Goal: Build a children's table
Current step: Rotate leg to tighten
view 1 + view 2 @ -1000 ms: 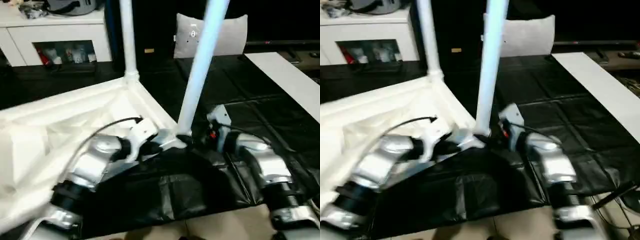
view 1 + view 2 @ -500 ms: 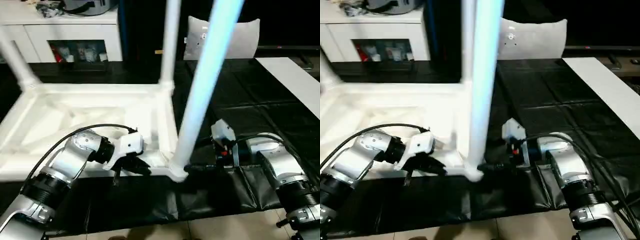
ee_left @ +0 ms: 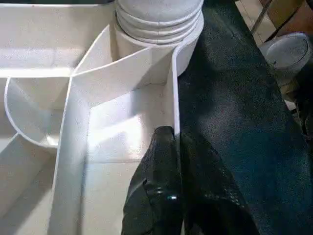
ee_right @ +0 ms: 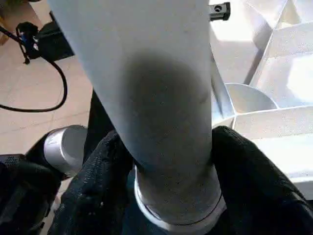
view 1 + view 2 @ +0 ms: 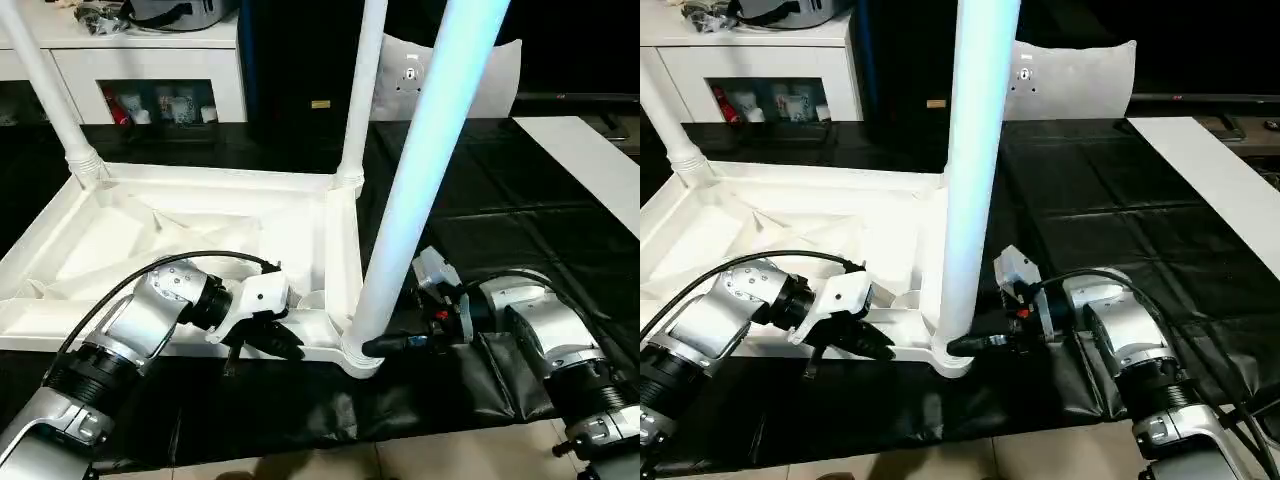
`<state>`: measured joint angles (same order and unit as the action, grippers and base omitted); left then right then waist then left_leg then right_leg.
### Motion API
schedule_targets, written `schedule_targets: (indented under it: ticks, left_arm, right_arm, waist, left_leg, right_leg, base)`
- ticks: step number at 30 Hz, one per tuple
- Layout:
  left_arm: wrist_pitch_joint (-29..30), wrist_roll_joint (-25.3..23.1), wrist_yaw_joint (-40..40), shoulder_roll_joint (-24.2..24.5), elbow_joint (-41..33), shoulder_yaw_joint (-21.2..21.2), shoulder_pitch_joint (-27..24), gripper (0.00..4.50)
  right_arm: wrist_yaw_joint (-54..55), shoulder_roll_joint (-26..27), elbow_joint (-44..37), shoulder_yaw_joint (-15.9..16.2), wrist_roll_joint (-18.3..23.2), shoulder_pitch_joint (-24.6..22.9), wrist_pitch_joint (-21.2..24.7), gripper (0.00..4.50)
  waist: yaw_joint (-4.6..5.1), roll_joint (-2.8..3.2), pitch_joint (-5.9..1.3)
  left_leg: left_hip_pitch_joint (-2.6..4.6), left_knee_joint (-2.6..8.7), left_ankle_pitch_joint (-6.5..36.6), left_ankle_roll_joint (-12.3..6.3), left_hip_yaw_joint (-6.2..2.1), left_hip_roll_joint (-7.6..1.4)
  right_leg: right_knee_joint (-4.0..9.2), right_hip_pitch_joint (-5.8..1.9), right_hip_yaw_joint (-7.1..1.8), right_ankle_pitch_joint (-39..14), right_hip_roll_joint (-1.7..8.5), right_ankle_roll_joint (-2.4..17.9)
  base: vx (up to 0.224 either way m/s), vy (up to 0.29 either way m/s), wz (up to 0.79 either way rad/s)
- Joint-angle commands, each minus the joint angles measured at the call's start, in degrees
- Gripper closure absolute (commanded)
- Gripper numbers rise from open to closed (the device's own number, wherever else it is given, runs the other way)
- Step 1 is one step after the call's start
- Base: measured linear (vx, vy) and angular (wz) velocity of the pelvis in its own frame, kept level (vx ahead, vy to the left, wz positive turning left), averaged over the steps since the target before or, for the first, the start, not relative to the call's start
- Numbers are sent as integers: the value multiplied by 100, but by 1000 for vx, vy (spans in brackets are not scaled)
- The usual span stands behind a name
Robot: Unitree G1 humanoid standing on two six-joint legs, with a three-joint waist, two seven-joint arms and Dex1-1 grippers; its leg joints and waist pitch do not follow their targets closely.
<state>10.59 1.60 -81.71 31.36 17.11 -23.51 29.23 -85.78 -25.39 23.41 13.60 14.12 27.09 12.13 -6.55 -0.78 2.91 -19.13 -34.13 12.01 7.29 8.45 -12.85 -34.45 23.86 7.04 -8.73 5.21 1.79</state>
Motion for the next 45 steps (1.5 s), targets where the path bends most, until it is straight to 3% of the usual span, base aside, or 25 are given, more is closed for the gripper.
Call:
schedule_targets:
  ticks: [1, 6, 7, 11, 13, 15, 16, 18, 20, 22, 23, 24, 26, 28, 30, 34, 37, 40, 45]
  left_arm:
    - [-141, 100, -243, -52, -75, -120, 91, 450]
    - [38, 93, 140, -192, -28, 22, 34, 450]
    - [271, 79, 443, -304, -47, 116, 30, 450]
    - [758, 10, 1390, -695, -74, 415, 77, 450]
    - [1081, 18, 1889, -950, -132, 597, 109, 450]
    - [1629, 1, 2688, -1413, -306, 843, 139, 450]
    - [1696, -10, 2813, -1491, -338, 869, 142, 450]
    - [1821, -84, 3179, -1701, -389, 925, 155, 450]
    - [1960, -203, 3752, -2073, -431, 1002, 172, 450]
    - [1991, -263, 3908, -2199, -468, 995, 154, 450]
    - [2010, -278, 3946, -2237, -494, 989, 141, 450]
    - [2068, -297, 3973, -2276, -548, 980, 120, 450]
    - [2063, -323, 3961, -2244, -573, 960, 111, 450]
    - [2070, -326, 3974, -2203, -583, 954, 112, 450]
    - [2044, -318, 3955, -2075, -564, 987, 131, 450]
    - [1971, -292, 3837, -1922, -582, 981, 112, 450]
    - [1877, -233, 3549, -1724, -613, 931, 58, 450]
    - [1671, -148, 3048, -1450, -608, 816, 2, 450]
    - [1139, -62, 1937, -860, -480, 502, -21, 450]
  right_arm:
    - [-92, -17, -164, -8, 131, 60, 102, 221]
    - [362, 224, -452, -204, 389, -115, 508, 243]
    - [736, 379, -465, -262, 336, -138, 562, 244]
    - [1957, 817, -213, -424, -32, -31, 510, 248]
    - [2664, 1067, 7, -547, -217, 83, 474, 249]
    - [3645, 1471, 230, -725, -370, 247, 541, 251]
    - [3788, 1529, 234, -729, -404, 262, 557, 252]
    - [4226, 1684, 283, -754, -524, 319, 623, 253]
    - [4871, 1989, 409, -871, -586, 437, 739, 253]
    - [4867, 2075, 445, -867, -607, 448, 558, 253]
    - [4813, 2096, 456, -859, -619, 440, 440, 199]
    - [4838, 2087, 469, -829, -733, 428, 222, 185]
    - [4787, 2097, 432, -870, -664, 406, 230, 183]
    - [4816, 2087, 396, -935, -614, 395, 224, 163]
    - [4730, 2012, 321, -988, -542, 362, 172, 142]
    - [4562, 1873, 221, -1082, -459, 301, 191, 105]
    - [4169, 1638, 144, -1071, -423, 229, 138, 76]
    - [3467, 1241, 58, -931, -383, 146, -1, 53]
    - [2239, 548, -1, -789, -232, 124, -37, 8]
  waist:
    - [31, -44, -386]
    - [26, -43, -381]
    - [29, -17, -377]
    - [83, -31, -351]
    - [147, -33, -353]
    - [249, -41, -359]
    - [300, -41, -364]
    - [379, -50, -399]
    - [404, -46, -417]
    - [387, -41, -443]
    - [377, -42, -448]
    - [365, -79, -463]
    - [342, -51, -496]
    - [348, -47, -489]
    - [350, -46, -458]
    - [342, -45, -438]
    - [334, -41, -438]
    - [310, -48, -438]
    - [247, -37, -422]
  left_leg:
    - [-76, 398, 786, -372, 119, -17]
    - [-85, 402, 783, -340, 119, -11]
    - [-76, 403, 824, -318, 120, -11]
    - [-53, 396, 1028, -193, 117, 44]
    - [-76, 392, 998, -72, 110, 48]
    - [-147, 397, 977, -30, 80, 59]
    - [-119, 385, 1017, -53, 78, 71]
    - [-147, 376, 858, -196, 81, 70]
    - [-149, 364, 627, -301, 97, 59]
    - [-142, 348, 432, -367, 111, 57]
    - [-153, 349, 366, -405, 111, 55]
    - [-167, 341, 181, -482, 113, 46]
    - [-182, 313, -104, -610, 104, 41]
    - [-195, 301, -229, -702, 108, 43]
    - [-181, 309, -3, -762, 127, 38]
    - [-172, 325, 279, -641, 133, 38]
    - [-177, 327, 329, -607, 128, 35]
    - [-178, 316, 329, -647, 130, 29]
    - [-154, 321, 542, -665, 129, 28]
  right_leg:
    - [415, -390, -303, -2046, 270, 795]
    - [424, -394, -301, -2067, 267, 757]
    - [429, -381, -302, -2126, 271, 740]
    - [542, -355, -253, -2798, 261, 444]
    - [541, -359, -233, -2905, 264, 372]
    - [535, -412, -195, -2954, 265, 297]
    - [574, -385, -187, -2961, 263, 285]
    - [522, -405, -221, -2531, 248, 415]
    - [472, -393, -253, -2074, 241, 605]
    - [420, -404, -265, -1684, 244, 805]
    - [402, -414, -271, -1550, 242, 838]
    - [355, -422, -285, -1199, 234, 929]
    - [262, -430, -298, -598, 234, 1139]
    - [240, -416, -299, -362, 222, 1227]
    - [281, -407, -296, -588, 235, 1258]
    - [339, -407, -298, -1055, 246, 1107]
    - [342, -408, -300, -1118, 242, 1031]
    - [325, -409, -304, -1041, 242, 1050]
    - [362, -388, -299, -1347, 243, 1004]
  base:
    - [0, 0, 0]
    - [0, 0, 0]
    - [0, 0, 0]
    - [0, 0, 0]
    - [0, 0, 0]
    - [0, 0, 0]
    - [0, 0, 0]
    - [0, 0, 0]
    - [0, 0, 0]
    - [0, 0, 0]
    - [0, 0, 0]
    - [0, 0, 0]
    - [0, 0, 0]
    - [0, 0, 0]
    - [0, 0, 0]
    - [0, 0, 0]
    - [0, 0, 0]
    - [0, 0, 0]
    - [0, 0, 0]
